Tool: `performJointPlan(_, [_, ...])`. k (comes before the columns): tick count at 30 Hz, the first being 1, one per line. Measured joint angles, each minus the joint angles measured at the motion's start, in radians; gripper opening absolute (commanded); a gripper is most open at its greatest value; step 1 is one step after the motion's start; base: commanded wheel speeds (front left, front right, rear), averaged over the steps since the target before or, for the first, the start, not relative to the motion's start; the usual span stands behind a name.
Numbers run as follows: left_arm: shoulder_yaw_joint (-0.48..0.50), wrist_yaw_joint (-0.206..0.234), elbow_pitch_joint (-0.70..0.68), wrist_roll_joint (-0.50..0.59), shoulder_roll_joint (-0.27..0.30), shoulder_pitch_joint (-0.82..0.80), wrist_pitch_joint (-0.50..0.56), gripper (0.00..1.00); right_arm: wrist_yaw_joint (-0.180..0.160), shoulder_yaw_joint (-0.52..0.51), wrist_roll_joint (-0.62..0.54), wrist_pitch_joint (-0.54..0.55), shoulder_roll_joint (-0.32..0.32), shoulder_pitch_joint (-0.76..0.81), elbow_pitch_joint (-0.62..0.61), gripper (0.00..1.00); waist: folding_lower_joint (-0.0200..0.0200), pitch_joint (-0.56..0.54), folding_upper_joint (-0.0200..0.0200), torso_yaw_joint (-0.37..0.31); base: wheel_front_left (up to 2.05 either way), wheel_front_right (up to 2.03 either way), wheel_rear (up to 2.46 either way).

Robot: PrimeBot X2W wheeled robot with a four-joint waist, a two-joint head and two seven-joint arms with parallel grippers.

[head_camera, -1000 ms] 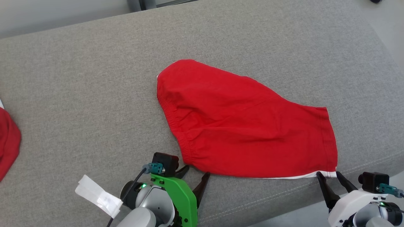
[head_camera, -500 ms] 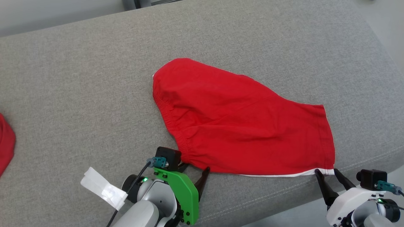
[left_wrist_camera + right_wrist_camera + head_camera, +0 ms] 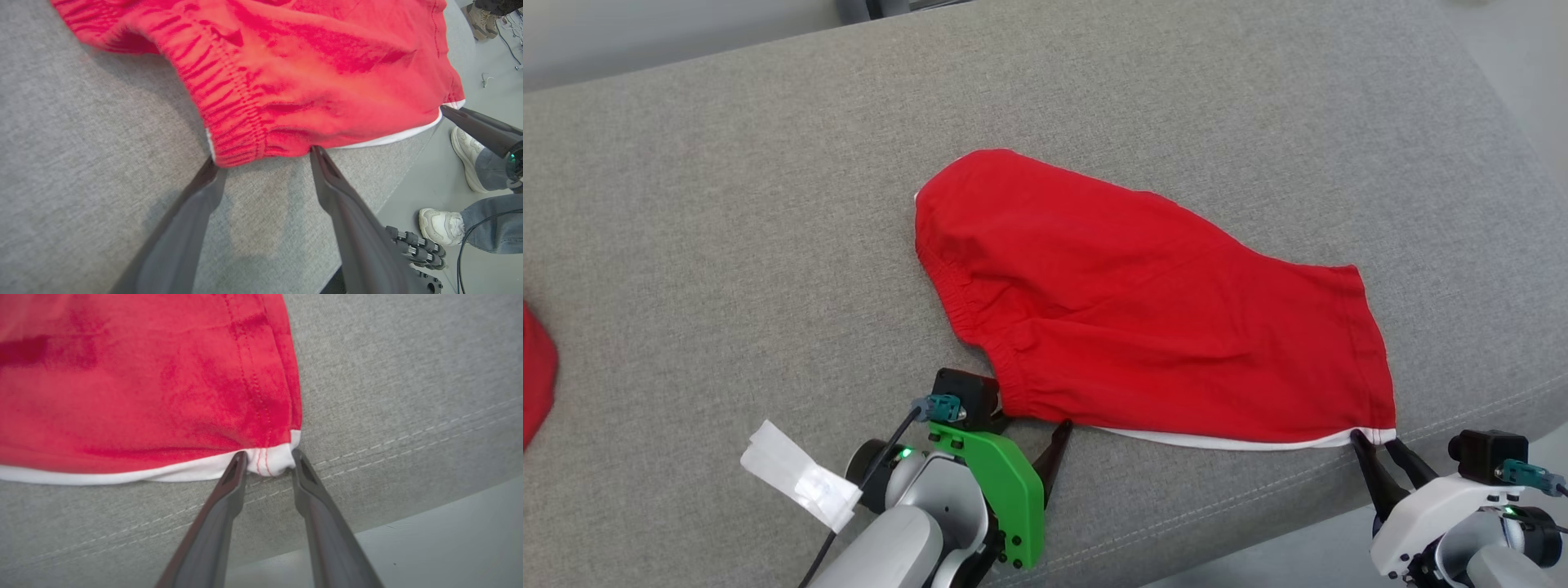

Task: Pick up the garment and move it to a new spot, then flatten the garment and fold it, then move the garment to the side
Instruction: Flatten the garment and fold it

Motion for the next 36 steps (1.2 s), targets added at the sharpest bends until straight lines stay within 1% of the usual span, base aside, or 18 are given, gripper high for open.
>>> performJointPlan(1, [0.0, 0.0, 0.003, 0.0, 0.0, -0.003, 0.0, 1.0, 0.0, 0.001, 0.005, 0.0, -0.001, 0.0, 0.001, 0.55, 0.0, 0.001, 0.0, 0.0, 0.0, 0.0, 0.0])
performJointPlan(3, [0.0, 0.0, 0.008, 0.0, -0.001, -0.009, -0.003, 1.0, 0.0, 0.005, 0.011, -0.005, -0.001, -0.001, 0.002, 0.58, 0.0001, 0.002, 0.0, 0.0, 0.0, 0.0, 0.0])
performJointPlan(6, [0.001, 0.0, 0.016, 0.0, -0.002, -0.019, -0.009, 1.0, 0.0, 0.009, 0.014, -0.008, -0.002, -0.004, 0.005, 0.61, 0.0001, 0.003, 0.0, 0.0, 0.0, 0.0, 0.0])
performJointPlan(11, [0.0, 0.0, 0.026, -0.001, -0.006, -0.027, -0.017, 0.93, 0.0, 0.02, 0.021, -0.009, -0.005, -0.012, 0.012, 0.61, 0.0001, 0.004, 0.0, -0.003, 0.0, 0.0, 0.0])
performJointPlan(12, [-0.001, 0.0, 0.028, -0.001, -0.006, -0.028, -0.017, 0.9, 0.0, 0.022, 0.022, -0.009, -0.006, -0.012, 0.012, 0.6, 0.0001, 0.005, 0.0, -0.003, 0.0, 0.0, 0.0])
performJointPlan(14, [-0.003, -0.001, 0.031, -0.002, -0.008, -0.03, -0.018, 0.75, 0.0, 0.026, 0.025, -0.012, -0.007, -0.015, 0.016, 0.59, 0.0, 0.005, 0.0, -0.004, 0.0, 0.0, 0.0])
performJointPlan(15, [-0.003, -0.001, 0.033, -0.002, -0.008, -0.03, -0.018, 0.7, 0.0, 0.027, 0.027, -0.012, -0.007, -0.017, 0.017, 0.6, 0.0001, 0.005, 0.0, -0.004, 0.0, 0.0, 0.0])
performJointPlan(17, [-0.004, -0.002, 0.038, -0.002, -0.008, -0.031, -0.019, 0.67, 0.0, 0.03, 0.03, -0.013, -0.008, -0.019, 0.019, 0.59, 0.0001, 0.006, 0.0, -0.004, 0.0, 0.0, 0.0])
performJointPlan(18, [-0.005, -0.002, 0.041, -0.002, -0.009, -0.033, -0.022, 0.64, 0.0, 0.031, 0.03, -0.013, -0.009, -0.019, 0.02, 0.59, 0.0001, 0.006, 0.0, -0.004, 0.0, 0.0, 0.0])
performJointPlan(19, [-0.005, -0.002, 0.043, -0.002, -0.009, -0.036, -0.022, 0.58, 0.0, 0.032, 0.03, -0.013, -0.009, -0.02, 0.02, 0.58, 0.0001, 0.006, 0.0, -0.004, 0.0, 0.0, 0.0])
performJointPlan(20, [-0.005, -0.004, 0.048, -0.002, -0.009, -0.042, -0.026, 0.55, 0.0, 0.035, 0.032, -0.017, -0.01, -0.021, 0.022, 0.58, 0.0001, 0.007, 0.0, -0.003, 0.0, 0.0, 0.0])
performJointPlan(24, [-0.005, -0.009, 0.053, -0.016, -0.013, -0.045, -0.028, 0.55, 0.0, 0.039, 0.037, -0.018, -0.012, -0.023, 0.025, 0.61, 0.0001, 0.006, 0.0, -0.002, 0.0, 0.0, 0.0])
performJointPlan(28, [-0.005, -0.009, 0.055, -0.03, -0.015, -0.055, -0.034, 0.55, 0.0, 0.047, 0.039, -0.021, -0.015, -0.026, 0.03, 0.6, 0.0001, 0.005, 0.0, -0.002, 0.0, 0.0, 0.0])
performJointPlan(32, [-0.007, -0.01, 0.057, -0.036, -0.019, -0.064, -0.034, 0.5, 0.0, 0.054, 0.041, -0.022, -0.017, -0.03, 0.035, 0.61, 0.0001, 0.004, 0.0, -0.002, 0.0, 0.0, 0.0])
performJointPlan(36, [-0.013, -0.011, 0.064, -0.036, -0.019, -0.068, -0.034, 0.47, 0.0, 0.058, 0.047, -0.022, -0.017, -0.033, 0.037, 0.6, 0.0, 0.002, 0.0, -0.004, 0.0, 0.0, 0.0])
